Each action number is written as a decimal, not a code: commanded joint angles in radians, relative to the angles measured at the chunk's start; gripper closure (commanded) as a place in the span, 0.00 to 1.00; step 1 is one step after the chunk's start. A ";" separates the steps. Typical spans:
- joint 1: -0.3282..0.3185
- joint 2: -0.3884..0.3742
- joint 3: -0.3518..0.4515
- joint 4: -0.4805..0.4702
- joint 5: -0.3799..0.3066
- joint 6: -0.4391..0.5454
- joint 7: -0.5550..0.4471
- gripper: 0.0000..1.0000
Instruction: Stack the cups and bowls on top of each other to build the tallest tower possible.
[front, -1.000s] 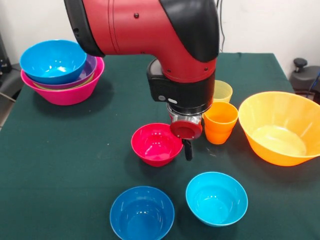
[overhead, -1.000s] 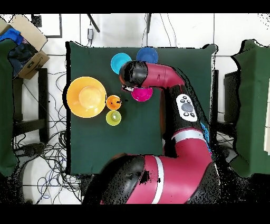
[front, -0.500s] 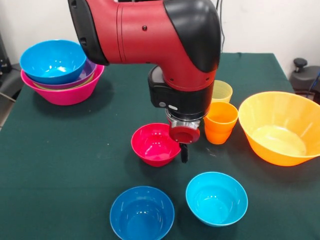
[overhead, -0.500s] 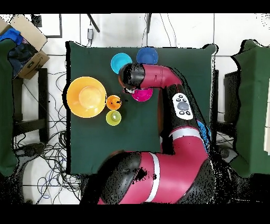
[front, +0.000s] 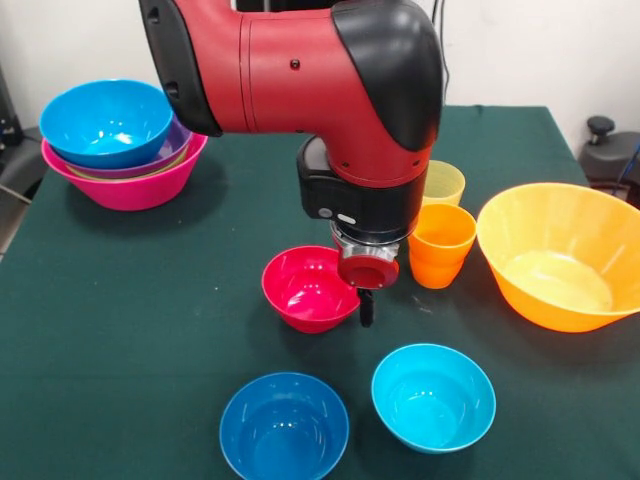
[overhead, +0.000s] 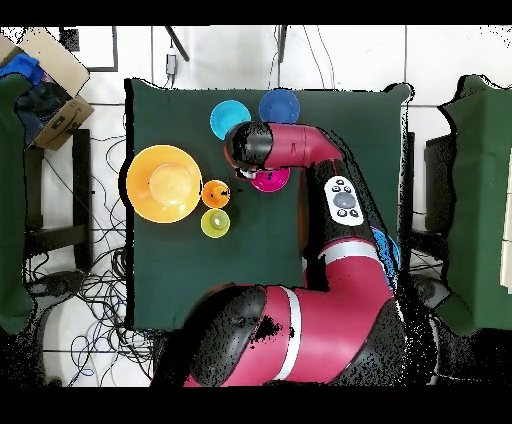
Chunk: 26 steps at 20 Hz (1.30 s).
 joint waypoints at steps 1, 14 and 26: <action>-0.008 0.009 0.012 -0.017 -0.091 0.081 -0.029 0.00; -0.028 0.034 -0.001 -0.054 -0.128 0.095 -0.087 0.00; -0.022 0.036 0.008 -0.140 -0.244 0.179 -0.207 0.00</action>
